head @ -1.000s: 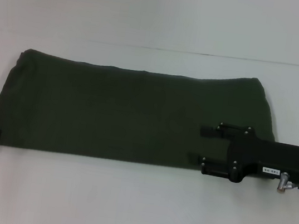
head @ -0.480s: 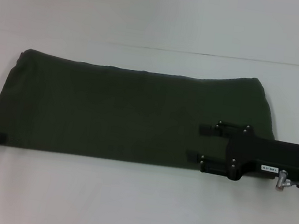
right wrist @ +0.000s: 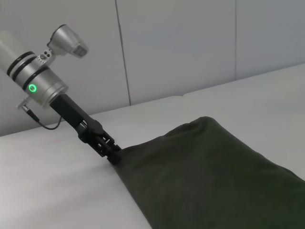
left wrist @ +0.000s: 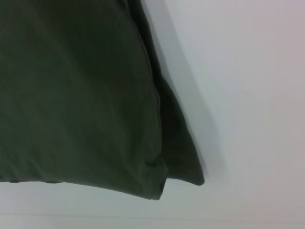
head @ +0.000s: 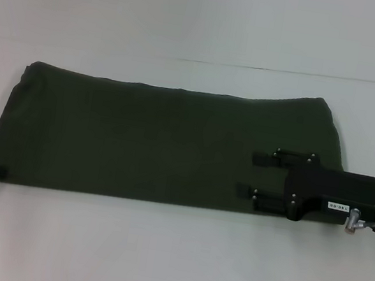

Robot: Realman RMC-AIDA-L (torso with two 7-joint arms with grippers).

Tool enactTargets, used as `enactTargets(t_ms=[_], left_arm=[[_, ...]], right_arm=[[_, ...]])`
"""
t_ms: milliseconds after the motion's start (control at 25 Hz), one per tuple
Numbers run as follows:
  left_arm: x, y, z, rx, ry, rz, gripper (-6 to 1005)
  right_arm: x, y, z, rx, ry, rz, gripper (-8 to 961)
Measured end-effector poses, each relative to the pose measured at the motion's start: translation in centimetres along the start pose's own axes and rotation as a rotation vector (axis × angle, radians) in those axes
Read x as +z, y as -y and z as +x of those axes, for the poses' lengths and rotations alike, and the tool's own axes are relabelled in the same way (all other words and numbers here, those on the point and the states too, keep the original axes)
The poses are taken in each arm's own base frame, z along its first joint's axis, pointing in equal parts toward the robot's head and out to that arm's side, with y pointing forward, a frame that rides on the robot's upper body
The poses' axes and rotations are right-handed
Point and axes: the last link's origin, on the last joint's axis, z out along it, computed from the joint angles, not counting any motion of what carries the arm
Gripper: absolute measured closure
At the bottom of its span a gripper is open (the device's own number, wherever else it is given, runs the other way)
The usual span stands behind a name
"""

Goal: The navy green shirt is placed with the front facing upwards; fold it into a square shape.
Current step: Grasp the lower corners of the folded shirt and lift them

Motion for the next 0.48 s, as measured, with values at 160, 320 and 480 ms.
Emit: enactTargets(t_ms=[160,320,480], left_arm=[[0.02,-0.02,0.09,0.002,-0.002,0.001,282],[0.01,0.01,0.18,0.002,-0.006,0.003,432],[0.01,-0.06,0.32,0.007,-0.009,0.000,647]], right_arm=[[0.00,0.01,0.00,0.001,0.000,0.001,203],[-0.08,0.00,0.10,0.007,0.000,0.004,203],[-0.47,0.12,0.25,0.016,0.006,0.019,203]])
